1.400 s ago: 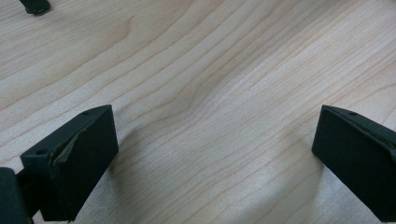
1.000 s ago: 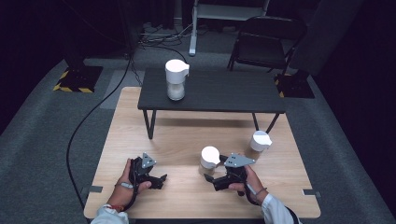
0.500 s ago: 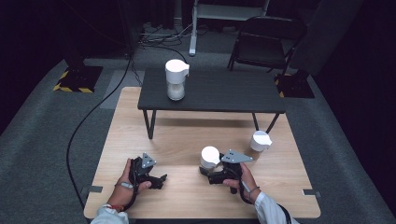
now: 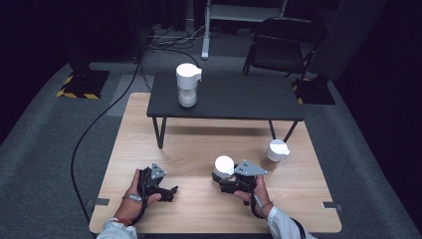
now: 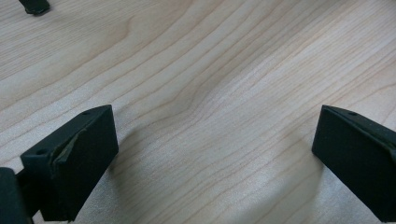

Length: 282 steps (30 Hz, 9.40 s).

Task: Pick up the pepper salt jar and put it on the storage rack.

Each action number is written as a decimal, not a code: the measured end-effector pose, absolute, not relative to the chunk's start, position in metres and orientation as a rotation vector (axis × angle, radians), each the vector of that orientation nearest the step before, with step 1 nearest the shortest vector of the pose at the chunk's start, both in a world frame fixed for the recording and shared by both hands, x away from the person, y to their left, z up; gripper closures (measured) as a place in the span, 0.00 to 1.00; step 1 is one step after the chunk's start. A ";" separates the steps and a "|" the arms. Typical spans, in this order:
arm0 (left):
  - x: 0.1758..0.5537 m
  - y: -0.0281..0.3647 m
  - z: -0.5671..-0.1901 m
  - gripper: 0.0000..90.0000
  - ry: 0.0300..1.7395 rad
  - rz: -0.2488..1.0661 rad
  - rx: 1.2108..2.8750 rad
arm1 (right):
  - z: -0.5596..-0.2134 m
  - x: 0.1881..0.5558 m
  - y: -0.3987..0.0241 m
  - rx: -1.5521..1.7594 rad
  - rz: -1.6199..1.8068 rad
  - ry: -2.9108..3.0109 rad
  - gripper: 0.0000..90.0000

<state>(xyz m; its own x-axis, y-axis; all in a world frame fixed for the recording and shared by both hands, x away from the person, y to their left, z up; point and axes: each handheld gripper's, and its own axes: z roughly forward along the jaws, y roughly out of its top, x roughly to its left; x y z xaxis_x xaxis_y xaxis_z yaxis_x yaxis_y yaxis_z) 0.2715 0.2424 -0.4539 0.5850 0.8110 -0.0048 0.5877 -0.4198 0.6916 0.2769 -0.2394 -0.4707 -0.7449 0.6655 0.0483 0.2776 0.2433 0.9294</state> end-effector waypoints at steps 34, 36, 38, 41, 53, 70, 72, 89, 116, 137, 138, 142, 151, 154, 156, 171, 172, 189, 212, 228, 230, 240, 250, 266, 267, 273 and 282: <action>0.272 0.243 -0.454 0.00 1.106 0.438 2.157 | -0.414 0.263 -0.253 0.890 1.452 2.121 0.33; 0.272 0.243 -0.454 0.00 1.106 0.438 2.157 | -0.407 0.262 -0.254 0.893 1.446 2.107 0.33; 0.272 0.243 -0.454 0.00 1.106 0.438 2.157 | -0.400 0.261 -0.254 0.889 1.437 2.091 0.33; 0.272 0.243 -0.454 0.00 1.106 0.438 2.157 | -0.387 0.260 -0.253 0.881 1.422 2.070 0.33; 0.272 0.243 -0.454 0.00 1.106 0.438 2.157 | -0.344 0.260 -0.248 0.841 1.410 1.996 0.33; 0.272 0.243 -0.454 0.00 1.106 0.438 2.157 | -0.305 0.273 -0.239 0.851 1.394 1.956 0.33; 0.272 0.243 -0.454 0.00 1.106 0.438 2.157 | -0.298 0.274 -0.236 0.847 1.386 1.946 0.33; 0.272 0.243 -0.454 0.00 1.106 0.438 2.156 | -0.264 0.292 -0.225 0.851 1.379 1.896 0.33; 0.272 0.243 -0.454 0.00 1.105 0.437 2.158 | -0.245 0.333 -0.206 0.878 1.387 1.845 0.33; 0.271 0.242 -0.454 0.00 1.107 0.438 2.157 | -0.264 0.373 -0.192 0.992 1.394 1.819 0.33; 0.271 0.242 -0.454 0.00 1.107 0.438 2.157 | -0.265 0.374 -0.191 0.994 1.393 1.821 0.33; 0.272 0.242 -0.454 0.00 1.104 0.440 2.159 | -0.268 0.378 -0.190 1.008 1.383 1.822 0.33; 0.272 0.242 -0.454 0.00 1.105 0.439 2.159 | -0.274 0.383 -0.192 1.034 1.374 1.826 0.33; 0.271 0.242 -0.454 0.00 1.106 0.438 2.157 | -0.275 0.383 -0.193 1.030 1.381 1.824 0.33; 0.271 0.242 -0.454 0.00 1.106 0.439 2.157 | -0.275 0.384 -0.193 1.029 1.384 1.824 0.33; 0.271 0.243 -0.454 0.00 1.102 0.439 2.159 | -0.278 0.388 -0.197 1.072 1.398 1.830 0.23; 0.271 0.243 -0.454 0.00 1.102 0.439 2.159 | -0.278 0.388 -0.197 1.071 1.393 1.832 0.22; 0.271 0.243 -0.454 0.00 1.102 0.440 2.159 | -0.283 0.391 -0.187 1.093 1.314 1.825 0.04; 0.271 0.243 -0.454 0.00 1.103 0.439 2.160 | -0.284 0.368 -0.181 0.931 1.248 1.796 0.01; 0.271 0.243 -0.454 0.00 1.103 0.439 2.160 | -0.294 0.328 -0.197 0.743 1.253 1.781 0.01; 0.271 0.243 -0.454 0.00 1.103 0.439 2.160 | -0.296 0.326 -0.199 0.732 1.260 1.784 0.01; 0.271 0.243 -0.454 0.00 1.102 0.439 2.160 | -0.317 0.297 -0.222 0.668 1.310 1.784 0.01; 0.271 0.243 -0.454 0.00 1.102 0.440 2.159 | -0.344 0.279 -0.238 0.629 1.303 1.812 0.01; 0.271 0.243 -0.454 0.00 1.103 0.439 2.159 | -0.391 0.255 -0.262 0.606 1.258 1.923 0.01; 0.271 0.243 -0.454 0.00 1.103 0.439 2.159 | -0.391 0.255 -0.262 0.606 1.258 1.923 0.01; 0.271 0.243 -0.454 0.00 1.103 0.439 2.160 | -0.406 0.245 -0.269 0.612 1.219 1.949 0.01; 0.271 0.243 -0.454 0.00 1.103 0.439 2.159 | -0.422 0.232 -0.281 0.596 1.175 1.999 0.01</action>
<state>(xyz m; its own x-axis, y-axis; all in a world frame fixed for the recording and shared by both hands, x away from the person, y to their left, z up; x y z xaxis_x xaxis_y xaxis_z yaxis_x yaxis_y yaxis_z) 0.2709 0.2427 -0.4539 0.5871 0.8095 -0.0027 0.5860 -0.4227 0.6913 0.2319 -0.2810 -0.4221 -0.6263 0.6937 -0.3557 0.0267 0.4751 0.8795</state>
